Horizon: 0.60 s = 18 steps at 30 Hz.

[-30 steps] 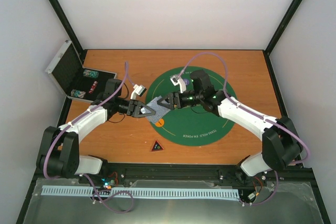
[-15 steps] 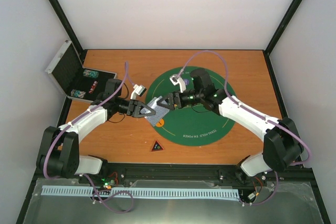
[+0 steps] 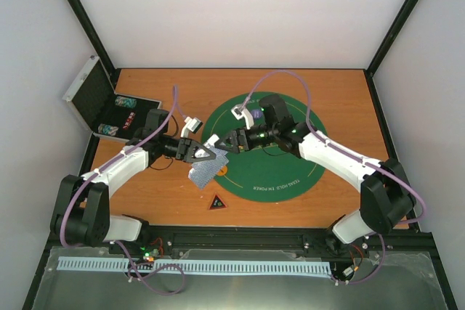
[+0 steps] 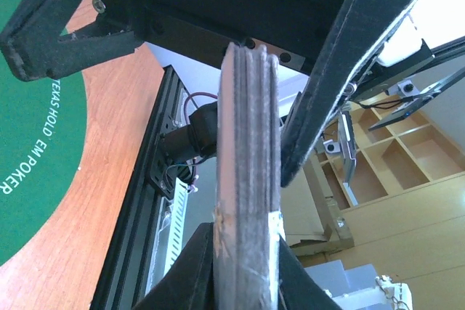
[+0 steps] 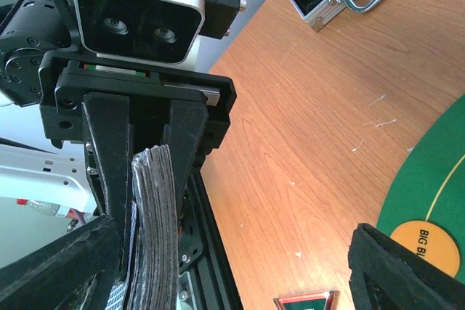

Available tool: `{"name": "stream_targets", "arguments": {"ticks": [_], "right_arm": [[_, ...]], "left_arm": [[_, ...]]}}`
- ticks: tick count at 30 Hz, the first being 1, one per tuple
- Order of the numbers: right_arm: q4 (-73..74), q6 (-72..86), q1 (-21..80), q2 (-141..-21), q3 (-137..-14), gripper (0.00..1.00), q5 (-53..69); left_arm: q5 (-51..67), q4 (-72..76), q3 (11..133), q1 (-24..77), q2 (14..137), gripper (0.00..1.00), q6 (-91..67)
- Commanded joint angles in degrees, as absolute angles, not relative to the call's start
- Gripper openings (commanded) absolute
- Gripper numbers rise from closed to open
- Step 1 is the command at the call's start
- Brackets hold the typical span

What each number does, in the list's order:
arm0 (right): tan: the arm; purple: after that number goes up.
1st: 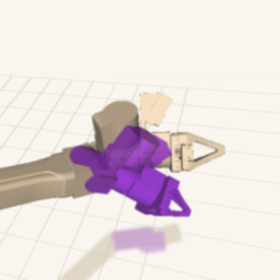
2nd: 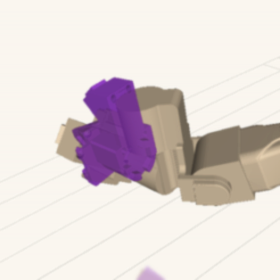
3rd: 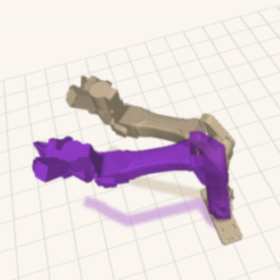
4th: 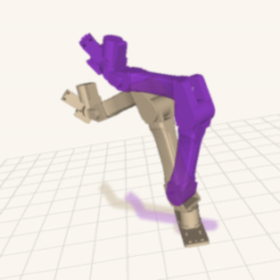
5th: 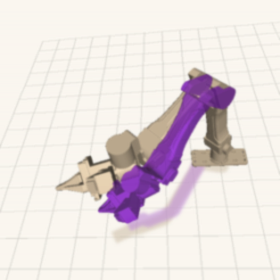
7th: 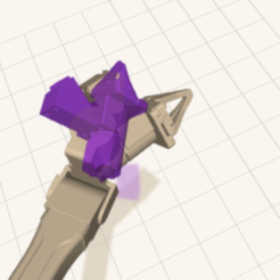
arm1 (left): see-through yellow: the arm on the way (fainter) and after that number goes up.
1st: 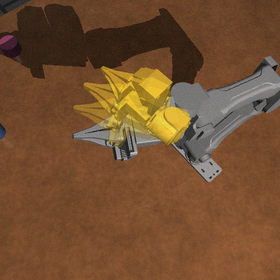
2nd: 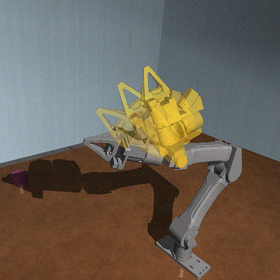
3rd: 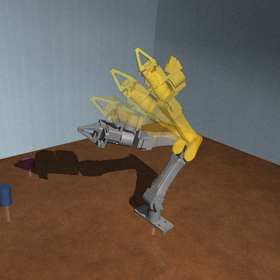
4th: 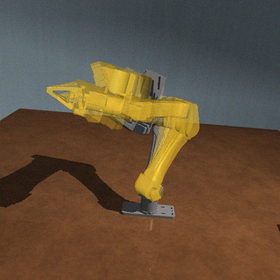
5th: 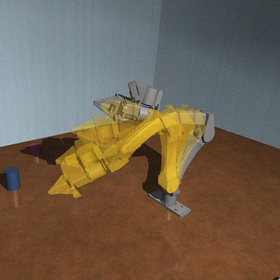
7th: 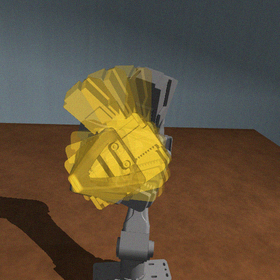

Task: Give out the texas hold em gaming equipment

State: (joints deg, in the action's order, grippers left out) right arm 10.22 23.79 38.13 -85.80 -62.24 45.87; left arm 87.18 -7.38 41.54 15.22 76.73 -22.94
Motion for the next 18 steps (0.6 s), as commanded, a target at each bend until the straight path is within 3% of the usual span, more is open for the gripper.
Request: {"name": "stream_targets", "arguments": {"ticks": [1,7,15,18], "right_arm": [[9.28,23.49,38.49,-86.47,-62.59,0.85,47.15],[8.14,21.29,38.54,-84.17,-62.01,0.84,52.41],[8.86,20.60,39.64,-83.73,-58.91,0.82,49.52],[8.86,20.23,39.64,-83.33,-58.71,0.76,49.86]], "left_arm": [[86.94,-7.33,41.64,15.38,76.49,0.01,-22.56],[85.44,-7.68,41.88,15.38,76.61,0.01,-22.23],[81.70,-8.77,42.41,15.29,77.10,0.01,-21.61],[81.44,-8.79,42.60,15.25,77.17,0.01,-20.72]]}}
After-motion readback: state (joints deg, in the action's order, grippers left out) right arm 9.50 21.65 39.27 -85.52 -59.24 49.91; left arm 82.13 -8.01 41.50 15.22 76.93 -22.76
